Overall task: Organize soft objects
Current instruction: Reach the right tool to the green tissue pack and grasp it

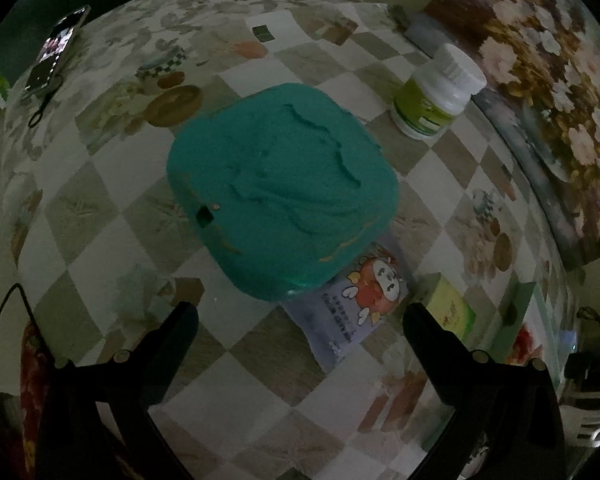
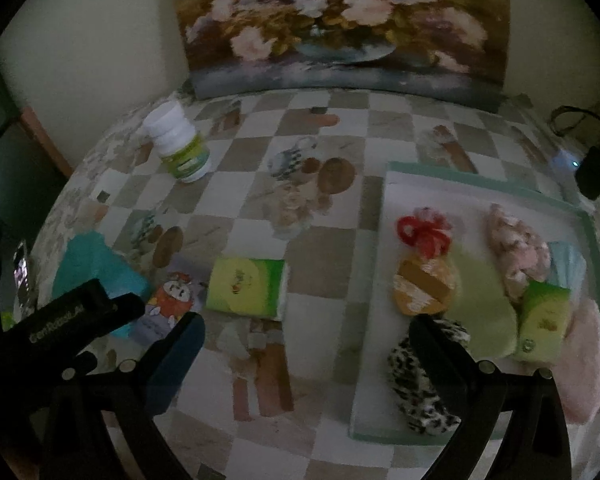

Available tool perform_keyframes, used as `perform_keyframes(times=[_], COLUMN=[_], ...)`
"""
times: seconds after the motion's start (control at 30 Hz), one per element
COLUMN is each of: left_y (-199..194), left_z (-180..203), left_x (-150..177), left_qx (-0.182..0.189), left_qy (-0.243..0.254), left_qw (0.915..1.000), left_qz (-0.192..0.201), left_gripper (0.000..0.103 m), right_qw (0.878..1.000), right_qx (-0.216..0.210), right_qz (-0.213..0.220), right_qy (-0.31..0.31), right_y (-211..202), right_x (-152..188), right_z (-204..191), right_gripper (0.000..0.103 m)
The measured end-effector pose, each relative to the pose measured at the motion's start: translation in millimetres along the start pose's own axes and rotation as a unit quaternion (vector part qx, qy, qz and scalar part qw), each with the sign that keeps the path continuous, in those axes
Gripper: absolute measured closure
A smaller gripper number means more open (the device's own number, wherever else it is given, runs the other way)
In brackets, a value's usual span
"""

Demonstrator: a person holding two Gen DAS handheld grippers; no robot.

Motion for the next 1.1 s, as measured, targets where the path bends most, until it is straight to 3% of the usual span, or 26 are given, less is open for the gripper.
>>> perform_keyframes(times=[0.4,0.73,1.1], left_y=[9.7,14.4,20.9], left_z=[-16.5,-21.6,-17.1], left_x=[-1.9,-5.1,-9.3], left_qx=[-0.007,-0.004,-0.016], left_qy=[-0.043,-0.052,-0.055], left_qw=[0.9988,0.9982,0.9976], left_qz=[-0.022,-0.030,-0.038], left_gripper=[0.001,0.001,0.001], right_qw=[0.999,0.999,0.998], right_qx=[-0.008,-0.017,-0.011], right_qz=[-0.036,-0.052,-0.058], right_qy=[-0.019,-0.001,-0.023], right_y=[30.4,46.8,63.2], right_x=[-1.1,-4.3,-7.5], right_z=[-13.3,-7.6,-16.7], right_gripper=[0.000,0.000,0.000])
Point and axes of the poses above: each gripper's, at about its wrist camera, not at the fingertips, and y roughly the way its jaws point, z to its right, x to its underside, the point moved 1 cm from there along y, roughly the way its jaws point, and after that the axes turned 14 degrees about -x, right-handed, at the moved point
